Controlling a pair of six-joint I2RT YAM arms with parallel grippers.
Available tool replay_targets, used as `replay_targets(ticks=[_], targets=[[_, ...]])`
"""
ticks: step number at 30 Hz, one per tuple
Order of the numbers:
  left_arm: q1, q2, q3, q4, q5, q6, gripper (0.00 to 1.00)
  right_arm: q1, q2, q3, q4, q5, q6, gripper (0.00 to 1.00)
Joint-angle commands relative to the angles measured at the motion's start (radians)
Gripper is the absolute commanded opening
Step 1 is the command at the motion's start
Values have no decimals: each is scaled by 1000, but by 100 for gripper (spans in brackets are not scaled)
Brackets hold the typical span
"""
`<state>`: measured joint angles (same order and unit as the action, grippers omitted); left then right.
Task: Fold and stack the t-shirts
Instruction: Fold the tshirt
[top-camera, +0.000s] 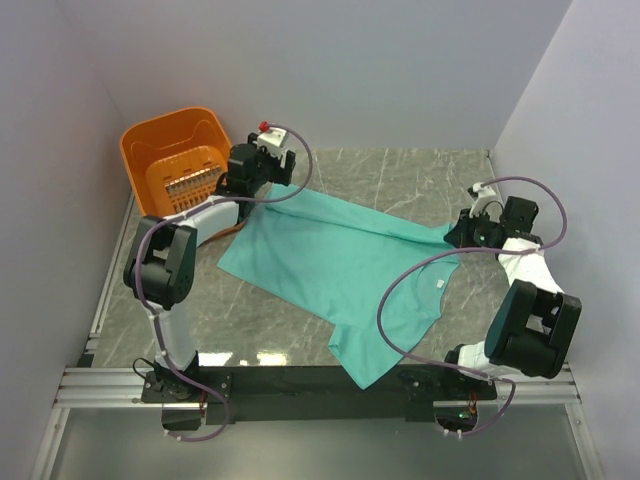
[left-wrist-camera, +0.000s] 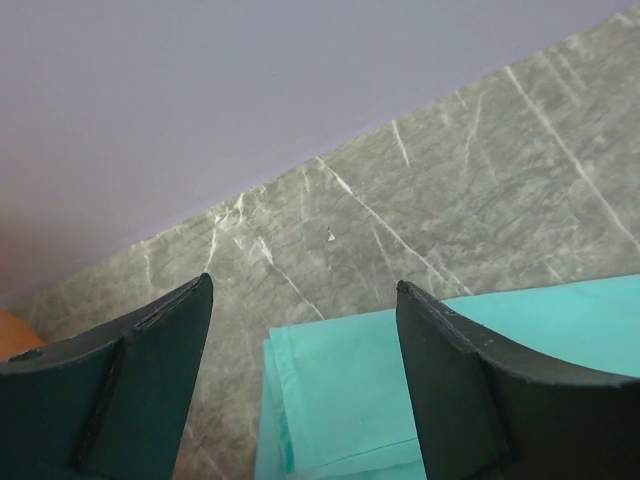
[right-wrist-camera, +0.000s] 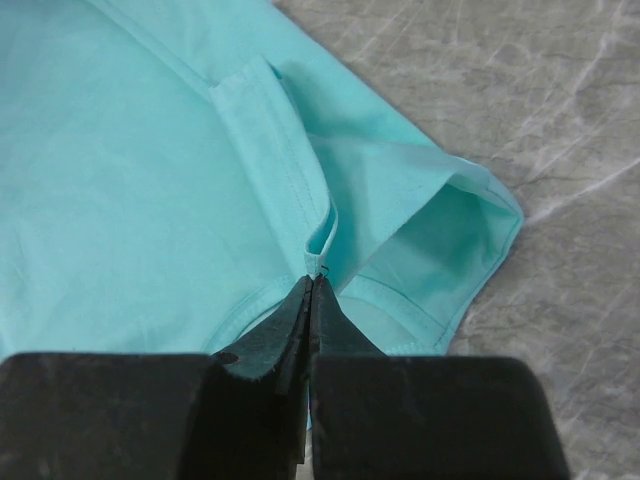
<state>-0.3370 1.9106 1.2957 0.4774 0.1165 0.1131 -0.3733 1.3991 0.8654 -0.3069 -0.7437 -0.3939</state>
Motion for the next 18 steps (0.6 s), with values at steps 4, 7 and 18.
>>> replay_targets(ticks=[4,7,18], targets=[[-3,-127,36,-13,49,-53,79,10,-17,37,-70,-49,-95,0],[-4,-160,24,-23,49,-62,79,10,-40,23,-106,-48,-158,0],[-4,-258,-62,-17,57,-72,79,16,-72,-14,-189,-56,-281,0]])
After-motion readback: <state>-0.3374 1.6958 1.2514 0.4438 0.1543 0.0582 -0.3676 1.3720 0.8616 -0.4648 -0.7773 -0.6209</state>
